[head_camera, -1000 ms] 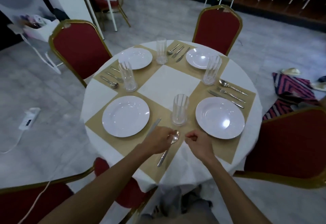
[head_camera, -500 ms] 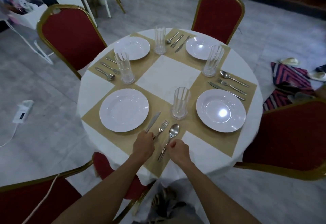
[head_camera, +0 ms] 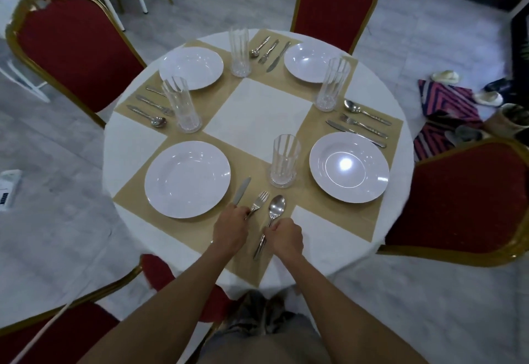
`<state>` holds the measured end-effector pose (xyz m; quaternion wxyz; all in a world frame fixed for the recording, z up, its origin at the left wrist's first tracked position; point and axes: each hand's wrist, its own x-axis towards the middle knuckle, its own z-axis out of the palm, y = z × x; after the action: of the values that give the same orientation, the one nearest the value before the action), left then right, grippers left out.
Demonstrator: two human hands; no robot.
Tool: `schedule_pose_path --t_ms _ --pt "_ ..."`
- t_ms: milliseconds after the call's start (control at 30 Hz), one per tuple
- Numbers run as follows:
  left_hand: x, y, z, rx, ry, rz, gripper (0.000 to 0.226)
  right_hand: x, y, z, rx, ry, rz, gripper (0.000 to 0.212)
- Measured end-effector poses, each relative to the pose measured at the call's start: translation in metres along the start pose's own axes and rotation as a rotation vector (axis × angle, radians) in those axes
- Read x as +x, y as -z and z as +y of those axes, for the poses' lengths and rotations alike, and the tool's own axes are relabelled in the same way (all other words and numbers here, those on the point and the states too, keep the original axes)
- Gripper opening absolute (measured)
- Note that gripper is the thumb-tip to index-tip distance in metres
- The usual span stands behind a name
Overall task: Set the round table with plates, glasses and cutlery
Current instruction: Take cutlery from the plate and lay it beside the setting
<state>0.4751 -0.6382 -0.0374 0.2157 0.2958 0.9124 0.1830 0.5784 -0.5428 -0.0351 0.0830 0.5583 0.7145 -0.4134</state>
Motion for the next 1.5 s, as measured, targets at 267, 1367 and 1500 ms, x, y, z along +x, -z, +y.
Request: schedule_pose_path --t_ms 267,1367,1500 --pt "0.001 -0.004 -0.004 -0.053 -0.094 0.013 0.021 -0.009 -0.003 0.001 0.050 -0.085 0.044 0.022" --pt "-0.002 -0.001 -0.003 -0.028 -0.096 0.039 0.015 -0.014 -0.006 0.005 0.160 -0.087 0.067 0.021" --pt "-0.001 0.000 -0.003 -0.028 -0.096 0.038 0.016 -0.014 -0.006 0.004 0.154 -0.091 0.067 0.022"
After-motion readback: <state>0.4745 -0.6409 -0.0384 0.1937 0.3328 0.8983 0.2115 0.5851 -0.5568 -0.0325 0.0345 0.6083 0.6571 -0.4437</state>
